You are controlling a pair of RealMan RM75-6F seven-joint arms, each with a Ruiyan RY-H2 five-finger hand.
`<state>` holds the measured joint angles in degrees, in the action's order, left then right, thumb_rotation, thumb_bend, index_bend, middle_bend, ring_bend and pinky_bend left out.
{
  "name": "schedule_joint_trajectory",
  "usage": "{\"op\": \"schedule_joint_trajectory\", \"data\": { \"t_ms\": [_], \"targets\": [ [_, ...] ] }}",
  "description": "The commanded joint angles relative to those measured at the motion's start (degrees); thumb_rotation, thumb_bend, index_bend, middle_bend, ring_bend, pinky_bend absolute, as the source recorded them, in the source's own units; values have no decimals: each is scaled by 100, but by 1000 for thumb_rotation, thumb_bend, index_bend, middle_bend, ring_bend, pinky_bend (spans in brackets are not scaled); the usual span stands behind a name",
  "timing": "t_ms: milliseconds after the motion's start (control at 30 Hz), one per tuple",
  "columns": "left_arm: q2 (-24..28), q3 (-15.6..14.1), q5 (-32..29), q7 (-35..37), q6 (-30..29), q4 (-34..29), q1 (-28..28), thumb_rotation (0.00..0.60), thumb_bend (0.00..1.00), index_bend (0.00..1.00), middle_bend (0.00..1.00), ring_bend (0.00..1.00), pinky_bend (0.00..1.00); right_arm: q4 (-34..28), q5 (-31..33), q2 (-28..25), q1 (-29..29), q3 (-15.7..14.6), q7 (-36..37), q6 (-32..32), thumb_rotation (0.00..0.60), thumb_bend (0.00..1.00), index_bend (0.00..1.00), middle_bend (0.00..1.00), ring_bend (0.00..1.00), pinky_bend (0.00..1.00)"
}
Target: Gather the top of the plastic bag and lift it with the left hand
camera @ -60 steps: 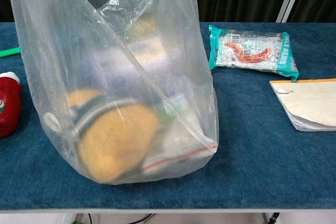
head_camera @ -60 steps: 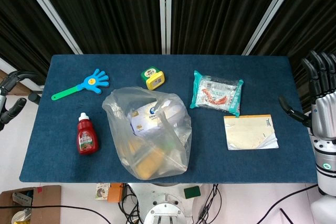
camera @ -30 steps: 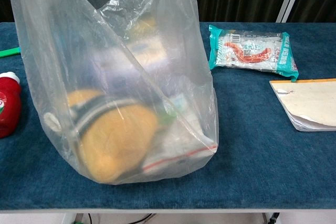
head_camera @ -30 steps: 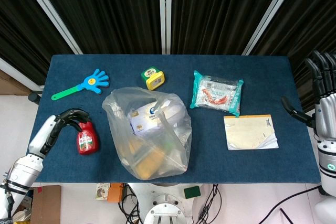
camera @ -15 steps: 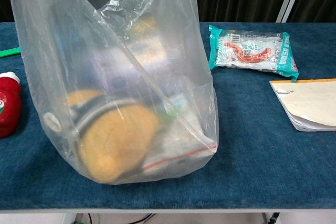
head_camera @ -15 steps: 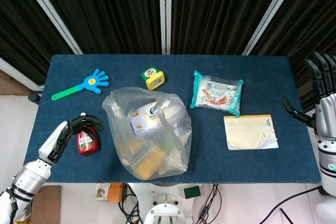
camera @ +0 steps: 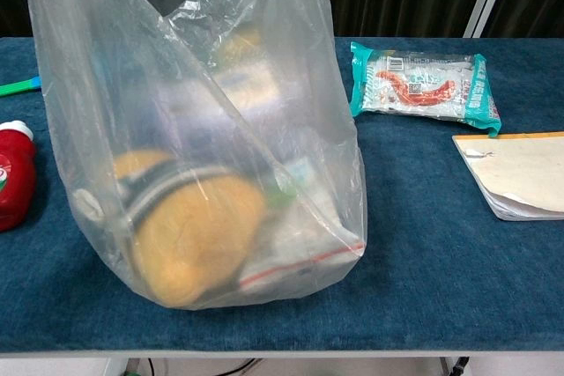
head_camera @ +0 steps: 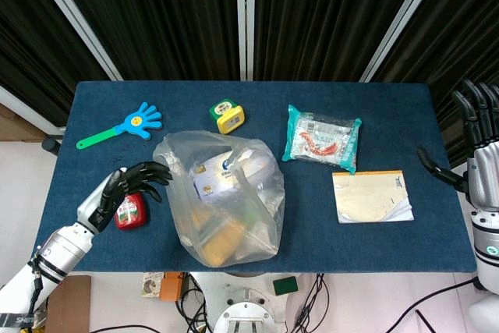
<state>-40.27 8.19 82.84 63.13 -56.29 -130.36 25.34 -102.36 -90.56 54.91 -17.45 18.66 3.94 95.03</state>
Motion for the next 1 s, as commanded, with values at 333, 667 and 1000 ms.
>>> {"op": "schedule_joint_trajectory", "data": {
  "t_ms": [333, 667, 1000],
  "targets": [
    [112, 220, -295, 243, 581, -38, 392, 0, 72, 263, 293, 281, 432, 56, 32, 33, -11, -12, 30, -46, 600, 224, 0, 0, 0, 0],
    [175, 536, -808, 340, 1182, -15, 832, 0, 76, 261, 290, 279, 433, 112, 44, 65, -17, -9, 93, -45, 600, 224, 0, 0, 0, 0],
    [199, 941, -798, 758, 1213, -11, 946, 0, 76, 245, 284, 265, 423, 143, 28, 60, -10, -13, 143, -36, 600, 224, 0, 0, 0, 0]
  ]
}}
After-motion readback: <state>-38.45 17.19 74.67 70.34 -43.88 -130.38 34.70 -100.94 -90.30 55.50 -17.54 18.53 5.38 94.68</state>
